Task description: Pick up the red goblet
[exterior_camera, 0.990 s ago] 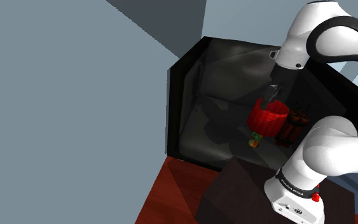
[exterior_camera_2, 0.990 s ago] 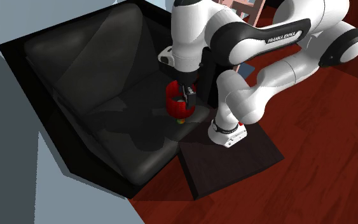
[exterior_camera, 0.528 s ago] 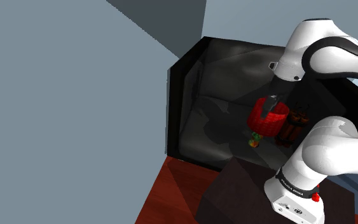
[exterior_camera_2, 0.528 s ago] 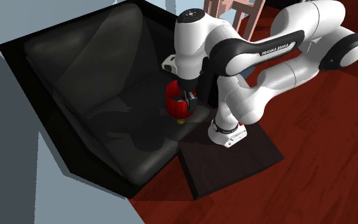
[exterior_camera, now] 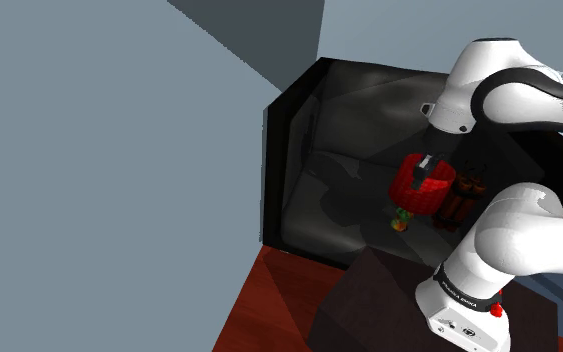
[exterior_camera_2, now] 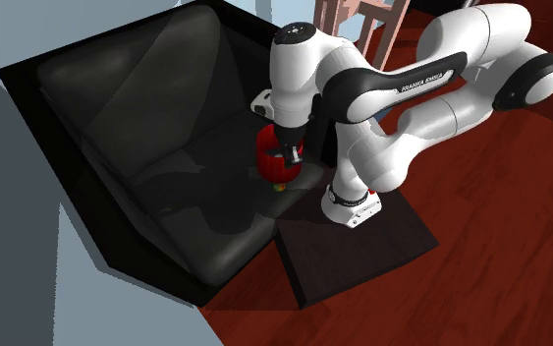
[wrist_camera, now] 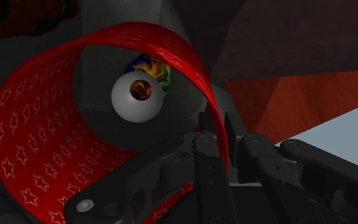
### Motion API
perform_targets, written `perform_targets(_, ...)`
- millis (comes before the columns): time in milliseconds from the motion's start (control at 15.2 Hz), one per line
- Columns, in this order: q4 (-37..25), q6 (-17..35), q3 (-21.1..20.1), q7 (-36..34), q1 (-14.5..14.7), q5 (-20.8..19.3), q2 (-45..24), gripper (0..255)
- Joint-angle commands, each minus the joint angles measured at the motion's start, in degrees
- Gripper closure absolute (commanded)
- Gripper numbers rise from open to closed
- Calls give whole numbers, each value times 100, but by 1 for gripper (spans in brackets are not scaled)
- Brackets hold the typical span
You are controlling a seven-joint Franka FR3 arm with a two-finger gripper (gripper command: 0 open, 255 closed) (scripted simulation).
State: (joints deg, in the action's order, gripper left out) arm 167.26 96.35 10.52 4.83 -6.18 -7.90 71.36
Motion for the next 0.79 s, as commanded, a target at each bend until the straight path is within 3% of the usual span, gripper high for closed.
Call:
perform_targets(0,2,1,0,1,-1,-1,1,255)
perform_targets(264,-6,-2,3,4,-3,-4,-2,255)
perform_targets(726,-585,-452,-93,-15,70,98,-128,255)
